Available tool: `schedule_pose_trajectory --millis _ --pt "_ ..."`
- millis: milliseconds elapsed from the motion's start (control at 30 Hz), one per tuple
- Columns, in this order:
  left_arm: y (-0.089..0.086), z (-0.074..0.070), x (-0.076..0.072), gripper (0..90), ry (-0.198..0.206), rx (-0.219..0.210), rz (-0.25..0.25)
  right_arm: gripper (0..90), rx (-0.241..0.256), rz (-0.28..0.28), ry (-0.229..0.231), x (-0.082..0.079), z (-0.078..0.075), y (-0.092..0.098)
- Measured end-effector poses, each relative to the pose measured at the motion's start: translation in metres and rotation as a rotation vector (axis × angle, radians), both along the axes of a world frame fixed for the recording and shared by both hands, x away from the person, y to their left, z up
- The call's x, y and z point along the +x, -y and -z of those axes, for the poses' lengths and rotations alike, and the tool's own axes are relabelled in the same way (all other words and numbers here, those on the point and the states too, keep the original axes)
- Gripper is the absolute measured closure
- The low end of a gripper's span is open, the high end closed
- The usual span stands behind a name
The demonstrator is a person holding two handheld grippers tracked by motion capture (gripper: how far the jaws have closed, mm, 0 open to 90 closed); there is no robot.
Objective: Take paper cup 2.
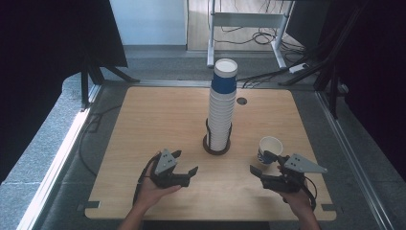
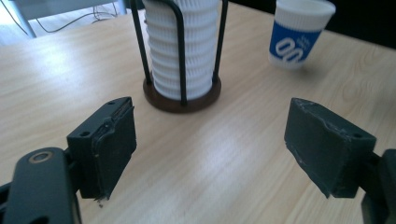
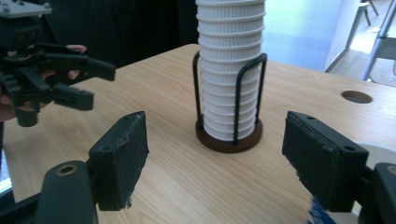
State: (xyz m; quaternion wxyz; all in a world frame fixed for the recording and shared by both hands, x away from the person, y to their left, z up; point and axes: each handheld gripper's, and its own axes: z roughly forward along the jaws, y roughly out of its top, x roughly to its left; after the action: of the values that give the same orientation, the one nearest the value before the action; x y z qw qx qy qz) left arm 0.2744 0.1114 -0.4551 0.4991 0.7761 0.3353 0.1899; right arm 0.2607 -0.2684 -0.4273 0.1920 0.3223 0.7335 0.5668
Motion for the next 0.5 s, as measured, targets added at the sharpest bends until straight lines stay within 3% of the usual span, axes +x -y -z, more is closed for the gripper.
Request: schedule_pose_trajectory --millis 167,500 --pt "0.009 -0.010 0.019 16.1 -0.030 -0.034 0.018 23.4 -0.005 -0.017 -0.002 0.002 0.000 -0.008" --pt "0.025 -0.039 0.057 17.3 -0.021 -0.073 -0.007 23.5 -0.004 -0.035 0.000 0.004 0.000 -0.013"
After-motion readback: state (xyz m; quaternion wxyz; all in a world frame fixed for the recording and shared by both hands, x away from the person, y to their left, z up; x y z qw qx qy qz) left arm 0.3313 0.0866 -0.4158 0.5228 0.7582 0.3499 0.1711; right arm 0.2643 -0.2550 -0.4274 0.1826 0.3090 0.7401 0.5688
